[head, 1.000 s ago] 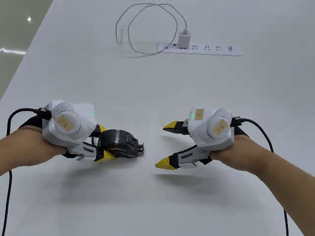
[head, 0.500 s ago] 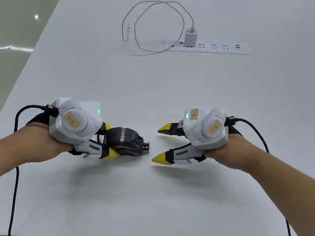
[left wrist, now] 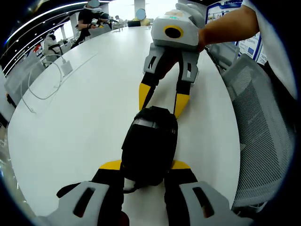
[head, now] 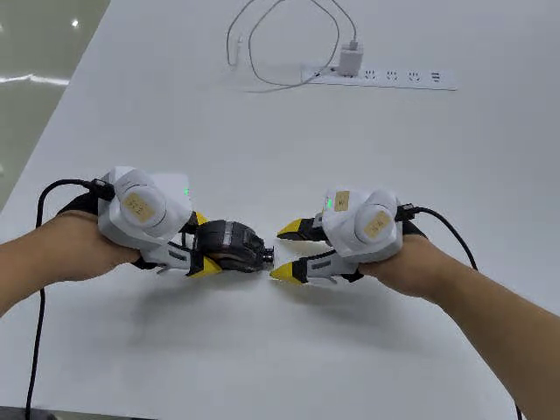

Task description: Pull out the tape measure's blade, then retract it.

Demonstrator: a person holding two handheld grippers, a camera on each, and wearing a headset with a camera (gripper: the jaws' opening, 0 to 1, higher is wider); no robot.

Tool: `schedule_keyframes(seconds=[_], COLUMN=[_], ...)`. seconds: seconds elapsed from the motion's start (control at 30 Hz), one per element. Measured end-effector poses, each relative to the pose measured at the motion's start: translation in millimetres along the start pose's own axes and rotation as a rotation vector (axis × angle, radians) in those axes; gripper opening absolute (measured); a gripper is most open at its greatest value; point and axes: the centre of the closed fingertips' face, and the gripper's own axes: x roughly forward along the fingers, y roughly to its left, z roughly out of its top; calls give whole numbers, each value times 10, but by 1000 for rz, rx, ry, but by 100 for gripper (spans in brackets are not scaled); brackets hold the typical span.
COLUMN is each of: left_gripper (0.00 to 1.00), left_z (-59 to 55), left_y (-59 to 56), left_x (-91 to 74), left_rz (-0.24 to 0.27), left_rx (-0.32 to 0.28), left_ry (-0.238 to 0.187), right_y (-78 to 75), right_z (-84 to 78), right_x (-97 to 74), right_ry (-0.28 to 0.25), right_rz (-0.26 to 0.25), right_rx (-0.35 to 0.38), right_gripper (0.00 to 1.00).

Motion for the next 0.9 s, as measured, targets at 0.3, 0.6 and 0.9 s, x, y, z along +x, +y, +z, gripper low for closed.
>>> schedule_keyframes(seconds=[0.3, 0.6, 0.9], left_gripper=[28, 28, 28], left_z=[-1, 4, 5], left_y=[1, -9, -13], left_x=[1, 0, 0], left_rz=[-2, -2, -4], left_rx=[-1, -1, -1], left_ry=[-3, -6, -9], right_y=[18, 29, 46], right_z=[2, 2, -9], right_x=[59, 86, 108], right_ry=[-3, -4, -4], right_rz=[10, 12, 22], right_rx=[-26, -39, -42], right_gripper=[24, 17, 12])
